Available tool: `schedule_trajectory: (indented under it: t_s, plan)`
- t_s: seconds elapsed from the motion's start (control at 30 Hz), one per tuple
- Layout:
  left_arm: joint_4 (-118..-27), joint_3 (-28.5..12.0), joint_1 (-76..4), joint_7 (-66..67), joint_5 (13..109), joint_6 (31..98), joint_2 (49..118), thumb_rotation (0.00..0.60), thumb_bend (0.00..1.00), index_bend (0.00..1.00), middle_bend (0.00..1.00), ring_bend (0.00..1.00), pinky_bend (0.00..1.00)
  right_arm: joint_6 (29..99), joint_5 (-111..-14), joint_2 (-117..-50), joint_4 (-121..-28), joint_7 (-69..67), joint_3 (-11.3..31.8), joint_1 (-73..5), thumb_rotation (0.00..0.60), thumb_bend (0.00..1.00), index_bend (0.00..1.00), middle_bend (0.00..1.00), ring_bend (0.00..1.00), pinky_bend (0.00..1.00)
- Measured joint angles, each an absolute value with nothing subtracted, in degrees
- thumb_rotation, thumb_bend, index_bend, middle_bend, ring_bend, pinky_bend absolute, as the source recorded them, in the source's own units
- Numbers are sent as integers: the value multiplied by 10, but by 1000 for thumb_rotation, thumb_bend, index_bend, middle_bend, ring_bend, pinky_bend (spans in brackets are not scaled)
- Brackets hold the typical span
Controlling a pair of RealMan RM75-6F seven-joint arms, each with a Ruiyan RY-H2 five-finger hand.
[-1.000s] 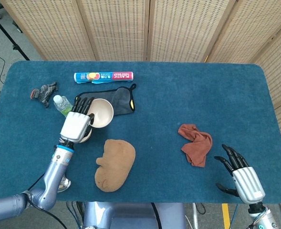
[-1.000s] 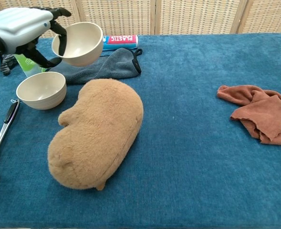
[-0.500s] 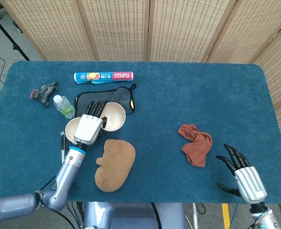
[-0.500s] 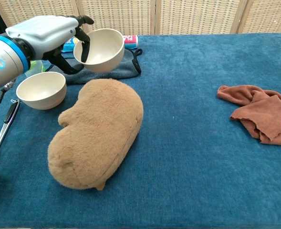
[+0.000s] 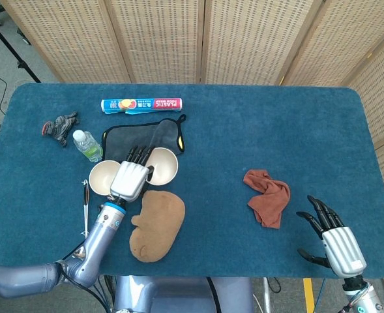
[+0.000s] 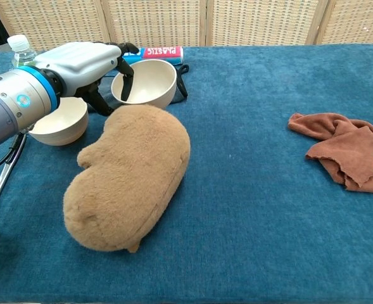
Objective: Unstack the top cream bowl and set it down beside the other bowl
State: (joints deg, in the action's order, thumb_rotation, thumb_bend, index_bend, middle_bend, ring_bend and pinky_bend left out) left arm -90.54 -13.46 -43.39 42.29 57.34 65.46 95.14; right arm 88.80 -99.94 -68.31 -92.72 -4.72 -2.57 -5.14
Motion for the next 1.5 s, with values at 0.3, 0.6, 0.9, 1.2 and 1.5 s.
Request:
schedule_trajectory:
  t_s: [0.3,0.6,0.9,1.2,1.5]
  plan:
    - [-911,-130,-441,438,545,644,946,600,389,779,76,0,41,890,-999,-682,-927,-49,-25,-51,600,156,217,0,0,152]
    - [-922,-120,-452,484,483,635,933,600,379,779,76,0,41,890,-999,-683,-927,-47,-25,-50,600,156,217,0,0,152]
    - [-929,-113,-461,488,472,643,923,600,358,593,76,0,41,890,-998,-684,-928,-46,-25,-51,600,156,217,0,0,152]
    - [-943,-107,-467,490,471,650,912,600,342,399,35,0,40,895,-1001,-683,-927,-48,-24,-49,600,156,217,0,0,152]
    - [-954,-112,-467,481,473,674,906,600,338,379,14,0,40,894,-1002,-684,-927,-47,-25,-49,600,156,217,0,0,152]
